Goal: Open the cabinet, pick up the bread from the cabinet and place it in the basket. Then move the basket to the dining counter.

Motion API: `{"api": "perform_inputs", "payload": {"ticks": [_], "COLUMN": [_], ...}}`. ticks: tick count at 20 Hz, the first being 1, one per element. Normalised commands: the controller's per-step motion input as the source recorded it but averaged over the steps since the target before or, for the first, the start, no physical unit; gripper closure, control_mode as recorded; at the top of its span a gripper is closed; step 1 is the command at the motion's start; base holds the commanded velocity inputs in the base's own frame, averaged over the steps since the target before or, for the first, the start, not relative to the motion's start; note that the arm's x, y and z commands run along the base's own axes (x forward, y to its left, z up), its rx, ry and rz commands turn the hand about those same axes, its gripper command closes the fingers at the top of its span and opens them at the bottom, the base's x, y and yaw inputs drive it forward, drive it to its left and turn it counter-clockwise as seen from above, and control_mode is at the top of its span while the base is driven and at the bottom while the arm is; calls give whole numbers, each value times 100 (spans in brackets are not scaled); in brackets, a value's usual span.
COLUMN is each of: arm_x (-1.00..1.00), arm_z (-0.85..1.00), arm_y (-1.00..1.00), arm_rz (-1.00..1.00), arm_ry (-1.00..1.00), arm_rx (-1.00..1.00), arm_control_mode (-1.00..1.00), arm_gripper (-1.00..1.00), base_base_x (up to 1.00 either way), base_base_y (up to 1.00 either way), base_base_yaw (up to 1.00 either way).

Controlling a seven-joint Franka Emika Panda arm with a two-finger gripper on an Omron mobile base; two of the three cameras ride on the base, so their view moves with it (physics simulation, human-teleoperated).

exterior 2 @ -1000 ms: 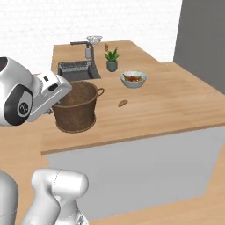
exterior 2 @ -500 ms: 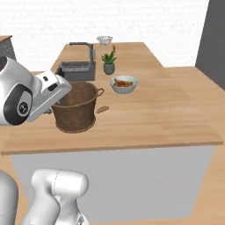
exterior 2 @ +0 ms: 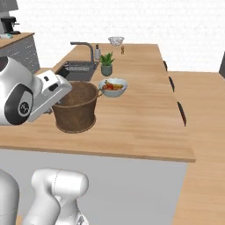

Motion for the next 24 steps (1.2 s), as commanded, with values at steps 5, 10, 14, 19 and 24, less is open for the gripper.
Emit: {"api": "perform_inputs", "payload": {"ticks": [5,10,14,19,24], "arm_x": [0,0,0,0,0], "arm_z": [0,0,0,0,0], "arm_y": [0,0,0,0,0], "arm_rz": [0,0,0,0,0], "arm_ry": [0,0,0,0,0], "arm_rx": [0,0,0,0,0], "arm_control_mode": [100,100,100,100,100], "arm_gripper": [100,100,100,100,100], "base_base_x": [34,35,33,28,40], "base_base_y": [-61,-44,-20,-24,-27], "base_base_yaw": [23,7,0,0,0]}}
